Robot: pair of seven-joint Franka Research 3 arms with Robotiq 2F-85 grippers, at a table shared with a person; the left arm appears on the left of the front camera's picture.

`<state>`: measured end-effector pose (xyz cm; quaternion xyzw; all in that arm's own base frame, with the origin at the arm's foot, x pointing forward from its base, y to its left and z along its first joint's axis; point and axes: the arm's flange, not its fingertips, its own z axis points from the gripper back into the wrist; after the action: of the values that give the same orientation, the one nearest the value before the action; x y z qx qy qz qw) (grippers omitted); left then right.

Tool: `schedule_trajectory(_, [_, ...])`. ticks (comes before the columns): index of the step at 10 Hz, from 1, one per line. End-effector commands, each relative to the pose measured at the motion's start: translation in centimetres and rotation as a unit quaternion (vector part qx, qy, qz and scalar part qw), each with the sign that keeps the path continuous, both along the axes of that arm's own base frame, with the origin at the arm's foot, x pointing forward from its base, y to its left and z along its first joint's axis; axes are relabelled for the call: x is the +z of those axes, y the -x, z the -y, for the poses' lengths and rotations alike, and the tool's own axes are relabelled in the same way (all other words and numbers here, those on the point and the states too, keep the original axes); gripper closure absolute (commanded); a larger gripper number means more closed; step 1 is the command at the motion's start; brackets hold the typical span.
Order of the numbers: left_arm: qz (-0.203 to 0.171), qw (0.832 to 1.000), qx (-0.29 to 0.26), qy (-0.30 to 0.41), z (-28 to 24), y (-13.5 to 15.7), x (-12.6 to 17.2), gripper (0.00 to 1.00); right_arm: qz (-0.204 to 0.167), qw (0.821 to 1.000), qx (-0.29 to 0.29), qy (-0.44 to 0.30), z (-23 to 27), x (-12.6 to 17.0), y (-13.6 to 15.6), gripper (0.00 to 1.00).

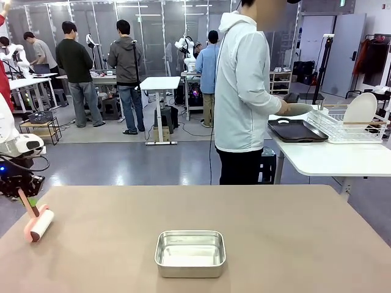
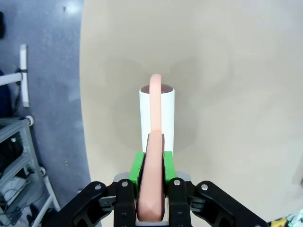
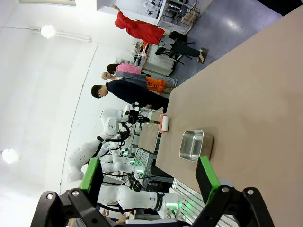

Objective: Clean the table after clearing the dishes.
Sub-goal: When the right (or left) Handle tray is removed, use the right hand (or left hand) to clean the right (or left) side of the table with the Lint Roller.

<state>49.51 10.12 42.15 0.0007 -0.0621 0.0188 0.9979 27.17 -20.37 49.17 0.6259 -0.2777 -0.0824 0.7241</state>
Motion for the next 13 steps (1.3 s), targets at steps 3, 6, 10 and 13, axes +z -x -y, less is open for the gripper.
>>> schedule_trajectory(3, [0.064,0.996,-0.032,-0.061,3.3,5.0,9.5,0.79,0.005,1.000,0.002,-0.001,-0.1,0.4,0.0,0.00])
schedule_trajectory(6, [0.125,0.990,-0.054,-0.042,5.0,6.3,13.3,0.79,0.005,1.000,0.002,-0.001,-0.1,0.4,0.0,0.00])
schedule_trajectory(10, [0.100,0.992,-0.051,-0.052,4.3,5.6,12.8,0.79,0.005,1.000,0.002,-0.001,-0.1,0.4,0.0,0.00])
schedule_trajectory(13, [0.100,0.992,-0.051,-0.052,4.3,5.6,12.8,0.79,0.005,1.000,0.002,-0.001,-0.1,0.4,0.0,0.00])
